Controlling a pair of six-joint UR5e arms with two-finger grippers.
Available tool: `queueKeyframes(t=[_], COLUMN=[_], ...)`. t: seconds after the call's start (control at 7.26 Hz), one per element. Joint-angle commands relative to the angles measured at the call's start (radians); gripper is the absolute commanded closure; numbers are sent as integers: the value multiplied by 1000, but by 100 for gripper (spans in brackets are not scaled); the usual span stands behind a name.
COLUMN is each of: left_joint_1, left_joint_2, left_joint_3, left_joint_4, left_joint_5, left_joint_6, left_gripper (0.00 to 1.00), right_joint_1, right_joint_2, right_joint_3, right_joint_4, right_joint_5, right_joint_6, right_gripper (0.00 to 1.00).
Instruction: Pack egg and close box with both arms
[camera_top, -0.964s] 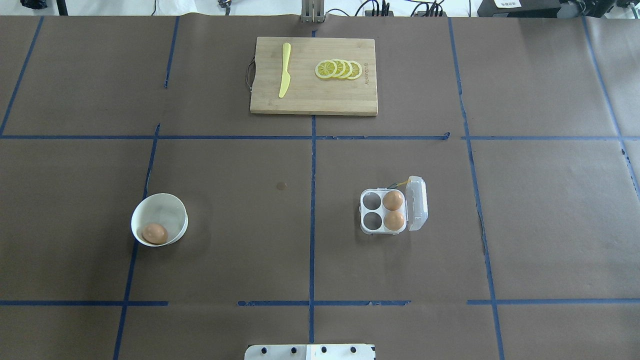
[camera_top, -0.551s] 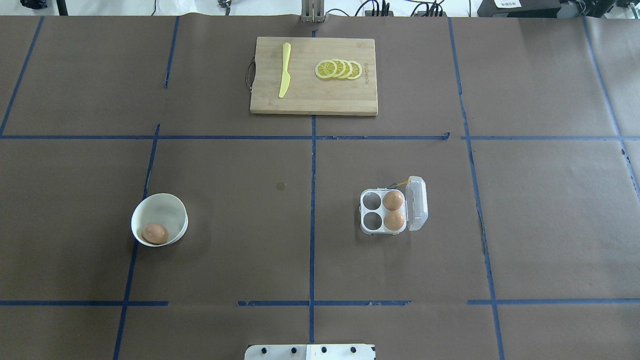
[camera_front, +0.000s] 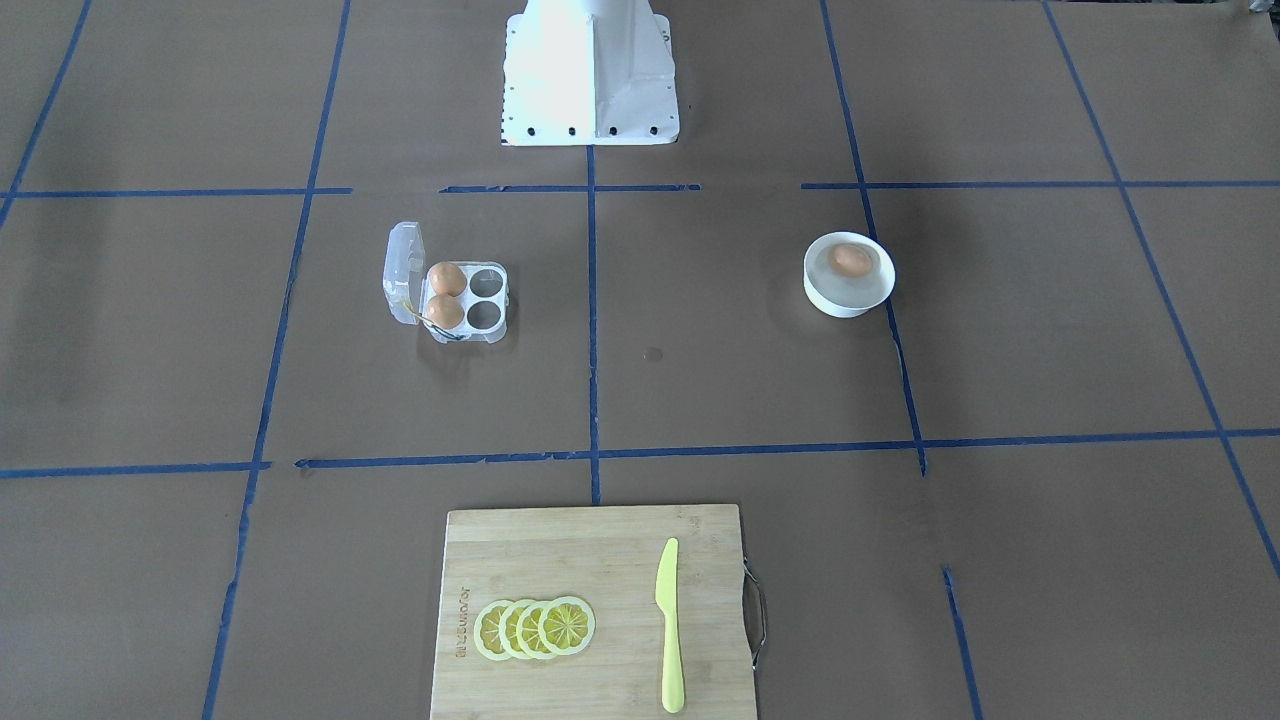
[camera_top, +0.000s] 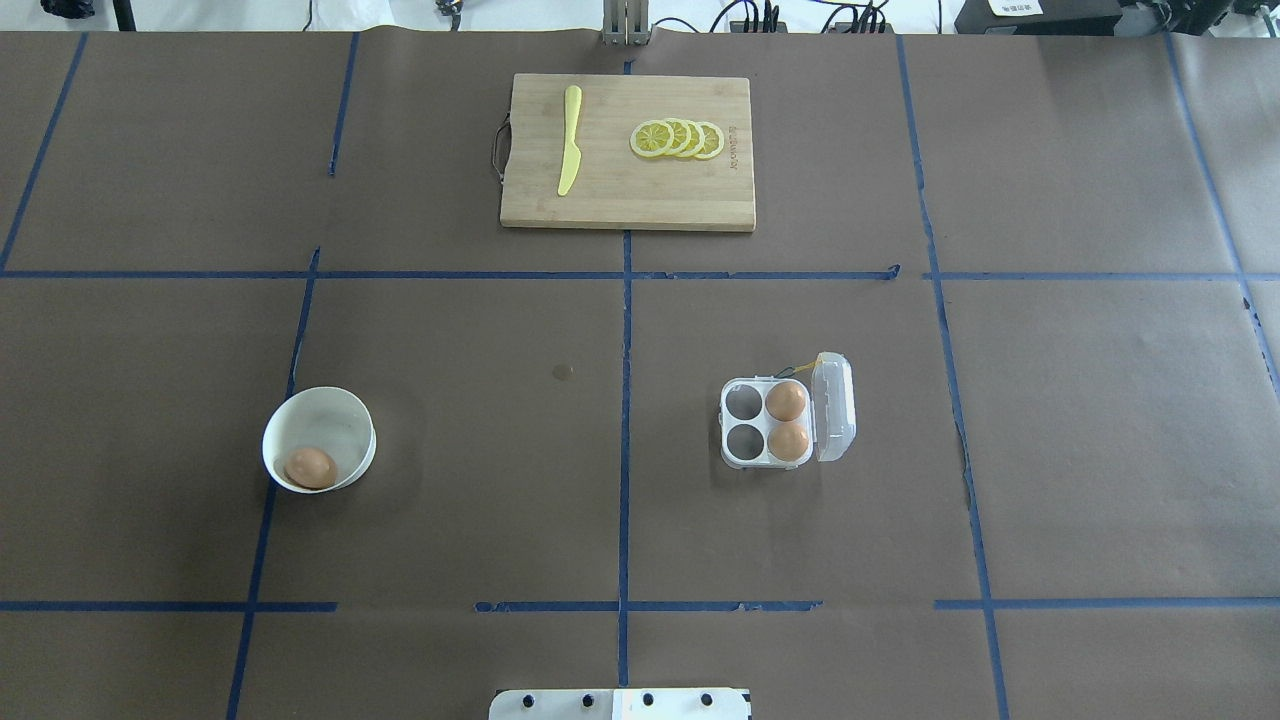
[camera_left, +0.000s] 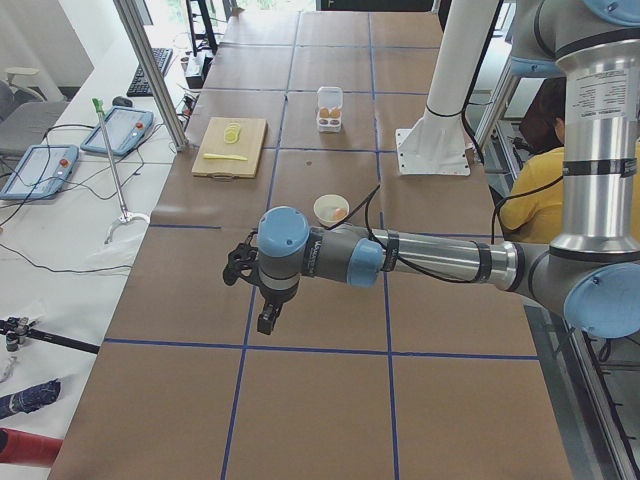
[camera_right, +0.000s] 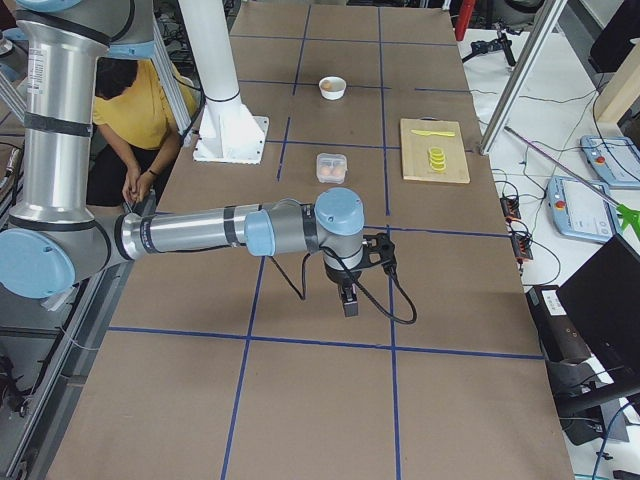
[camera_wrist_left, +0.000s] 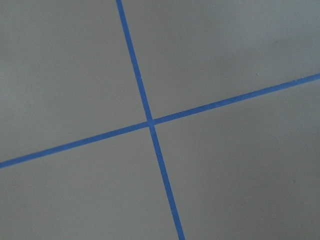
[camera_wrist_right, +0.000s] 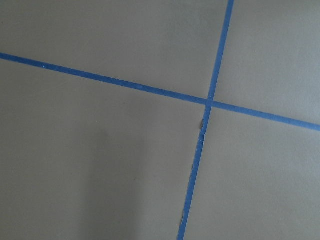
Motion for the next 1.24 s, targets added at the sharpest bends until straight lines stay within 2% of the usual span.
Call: queueKeyframes(t=[0.0, 0.28, 0.55, 0.69, 0.83, 1.1], left_joint_1=[2, 3, 79, 169, 249, 453], left_joint_2=[-5, -28, -13, -17, -13, 33], left_joint_3=[57, 82, 80, 68, 9, -138], left_joint_4=[-336, -383, -524, -529, -538, -538], left_joint_5=[-1, -122, -142, -164, -90, 189], left_joint_6=[-5, -80, -115, -321, -517, -890], left_gripper=[0, 0, 0, 0, 0, 1], right_joint_1=[0, 0, 0, 0, 0, 0], right_joint_2=[9, 1, 0, -2, -2, -3], right_joint_3=[1, -7, -4, -2, -4, -5], right_joint_4=[30, 30, 30, 30, 30, 30], right_joint_5=[6, 32, 41, 47, 49, 49], right_joint_6=[1, -1, 4, 36, 39, 39], right_gripper=[0, 0, 0, 0, 0, 0])
